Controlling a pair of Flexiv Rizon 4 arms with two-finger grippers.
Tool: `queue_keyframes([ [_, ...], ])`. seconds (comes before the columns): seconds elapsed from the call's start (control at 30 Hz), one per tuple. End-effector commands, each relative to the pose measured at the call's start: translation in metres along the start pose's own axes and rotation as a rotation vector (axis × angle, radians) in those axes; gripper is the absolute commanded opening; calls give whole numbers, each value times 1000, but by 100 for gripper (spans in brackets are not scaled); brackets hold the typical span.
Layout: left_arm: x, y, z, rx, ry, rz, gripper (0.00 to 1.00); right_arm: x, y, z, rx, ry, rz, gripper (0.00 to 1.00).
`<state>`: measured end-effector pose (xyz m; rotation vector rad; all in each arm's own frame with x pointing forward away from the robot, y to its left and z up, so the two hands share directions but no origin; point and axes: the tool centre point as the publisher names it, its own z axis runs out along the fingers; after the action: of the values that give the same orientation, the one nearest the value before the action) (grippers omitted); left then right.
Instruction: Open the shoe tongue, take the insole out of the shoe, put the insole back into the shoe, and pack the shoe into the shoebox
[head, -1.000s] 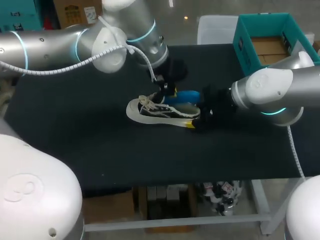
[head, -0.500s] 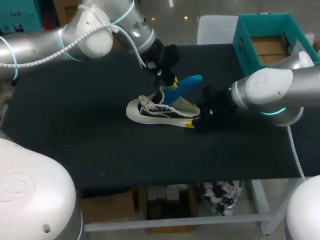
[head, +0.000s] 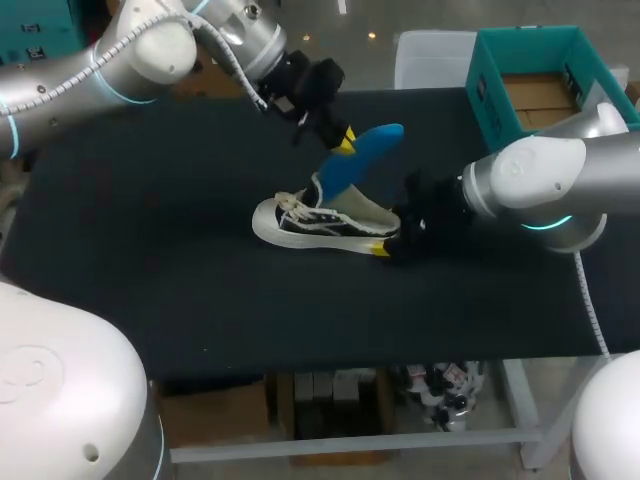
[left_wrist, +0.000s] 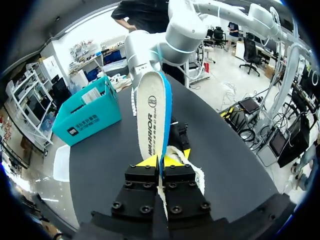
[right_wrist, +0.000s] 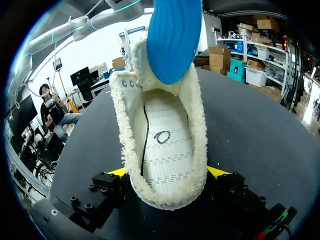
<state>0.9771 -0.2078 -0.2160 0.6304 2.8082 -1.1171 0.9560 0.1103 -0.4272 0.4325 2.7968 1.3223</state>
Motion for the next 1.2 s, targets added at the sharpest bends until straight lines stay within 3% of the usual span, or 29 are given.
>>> queue_keyframes([
  [0.03,9,-11,-19,41,-4,44,0,0,-3,3,-2,4,-1,0],
  [0.4,25,-39,-64,124,-48,144,0,0,-3,3,-2,4,-1,0],
  [0.43,26,-41,-67,128,-51,150,0,0,-3,3,-2,4,-1,40],
  [0.47,28,-41,-71,130,-55,154,0,0,-3,3,-2,4,-1,100],
  [0.73,38,-41,-95,150,-86,175,0,2,1,-22,45,-31,0,100],
  [1.2,54,-28,-121,144,-137,167,0,-1,47,-61,254,-93,-67,100],
])
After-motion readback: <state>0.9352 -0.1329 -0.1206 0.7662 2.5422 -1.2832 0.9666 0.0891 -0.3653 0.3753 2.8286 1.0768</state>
